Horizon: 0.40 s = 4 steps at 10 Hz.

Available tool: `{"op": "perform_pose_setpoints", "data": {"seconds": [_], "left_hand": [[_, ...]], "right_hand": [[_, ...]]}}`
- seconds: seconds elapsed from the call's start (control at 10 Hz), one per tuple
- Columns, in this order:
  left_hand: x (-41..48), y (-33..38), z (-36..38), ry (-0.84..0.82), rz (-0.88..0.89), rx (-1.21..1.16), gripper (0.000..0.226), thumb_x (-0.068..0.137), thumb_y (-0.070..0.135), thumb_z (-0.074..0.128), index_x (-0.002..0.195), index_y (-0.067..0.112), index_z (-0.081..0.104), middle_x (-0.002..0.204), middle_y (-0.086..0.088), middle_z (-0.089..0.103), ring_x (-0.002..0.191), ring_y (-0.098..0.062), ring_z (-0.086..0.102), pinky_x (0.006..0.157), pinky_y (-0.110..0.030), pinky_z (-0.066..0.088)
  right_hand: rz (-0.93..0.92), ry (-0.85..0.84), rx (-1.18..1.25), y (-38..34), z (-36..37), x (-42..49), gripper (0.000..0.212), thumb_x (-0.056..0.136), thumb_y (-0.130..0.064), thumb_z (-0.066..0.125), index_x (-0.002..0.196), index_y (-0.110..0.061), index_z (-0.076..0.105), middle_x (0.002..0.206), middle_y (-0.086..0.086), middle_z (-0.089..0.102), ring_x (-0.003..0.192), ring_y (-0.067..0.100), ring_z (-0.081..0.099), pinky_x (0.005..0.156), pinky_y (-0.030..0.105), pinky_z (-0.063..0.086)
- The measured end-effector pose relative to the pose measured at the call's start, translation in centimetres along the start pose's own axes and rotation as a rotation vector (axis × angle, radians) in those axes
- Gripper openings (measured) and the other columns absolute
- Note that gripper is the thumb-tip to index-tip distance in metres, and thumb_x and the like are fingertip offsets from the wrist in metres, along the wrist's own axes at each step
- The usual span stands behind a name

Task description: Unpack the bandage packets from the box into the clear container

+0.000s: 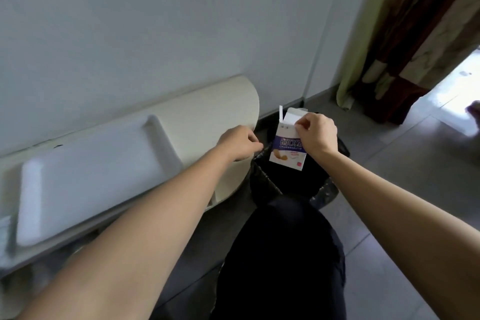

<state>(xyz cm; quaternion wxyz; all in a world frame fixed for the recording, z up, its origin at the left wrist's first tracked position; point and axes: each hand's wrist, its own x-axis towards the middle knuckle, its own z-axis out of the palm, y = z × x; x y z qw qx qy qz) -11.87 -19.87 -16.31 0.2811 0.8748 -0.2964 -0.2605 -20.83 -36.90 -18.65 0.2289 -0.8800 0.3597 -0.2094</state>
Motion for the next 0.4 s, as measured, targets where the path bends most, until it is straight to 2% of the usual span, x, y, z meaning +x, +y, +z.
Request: {"op": "perform_pose_setpoints", "data": {"seconds": [0.1,0.2,0.3,0.4], "left_hand": [[0.0,-0.4,0.6,0.000,-0.014,0.050,0.015,0.086,0.024,0.060,0.095,0.018,0.071,0.089,0.000,0.067,0.077,-0.020,0.059,0.070,-0.026,0.046],[-0.3,-1.0,0.1,0.037,-0.011,0.060,0.017,0.085,0.021,0.059,0.094,0.015,0.072,0.093,-0.005,0.071,0.084,-0.023,0.063,0.079,-0.032,0.051],[-0.9,-2.1,-1.5,0.107,-0.003,0.048,0.017,0.086,0.023,0.059,0.095,0.018,0.072,0.095,0.000,0.071,0.089,-0.022,0.065,0.083,-0.033,0.053],[-1.6,-3.7,-3.9,0.222,-0.039,0.072,0.017,0.087,0.024,0.057,0.094,0.021,0.072,0.096,0.006,0.069,0.091,-0.017,0.063,0.082,-0.032,0.053]], "right_hand": [[0.093,-0.152,-0.047,2.3,1.1,-0.5,0.020,0.085,-0.007,0.052,0.090,-0.012,0.071,0.099,0.009,0.069,0.093,0.026,0.062,0.071,0.028,0.045],[0.086,-0.343,-0.080,2.2,2.3,-1.2,0.027,0.085,-0.008,0.054,0.107,-0.015,0.069,0.112,0.008,0.066,0.104,0.025,0.060,0.081,0.028,0.045],[-0.023,-0.435,0.037,-1.3,3.2,-1.3,0.022,0.083,-0.011,0.059,0.100,-0.015,0.073,0.094,0.004,0.071,0.089,0.020,0.064,0.085,0.029,0.050],[-0.137,-0.565,0.211,-6.5,3.1,-1.1,0.018,0.084,-0.011,0.060,0.096,-0.017,0.072,0.079,0.004,0.071,0.068,0.013,0.062,0.072,0.031,0.055]]}}
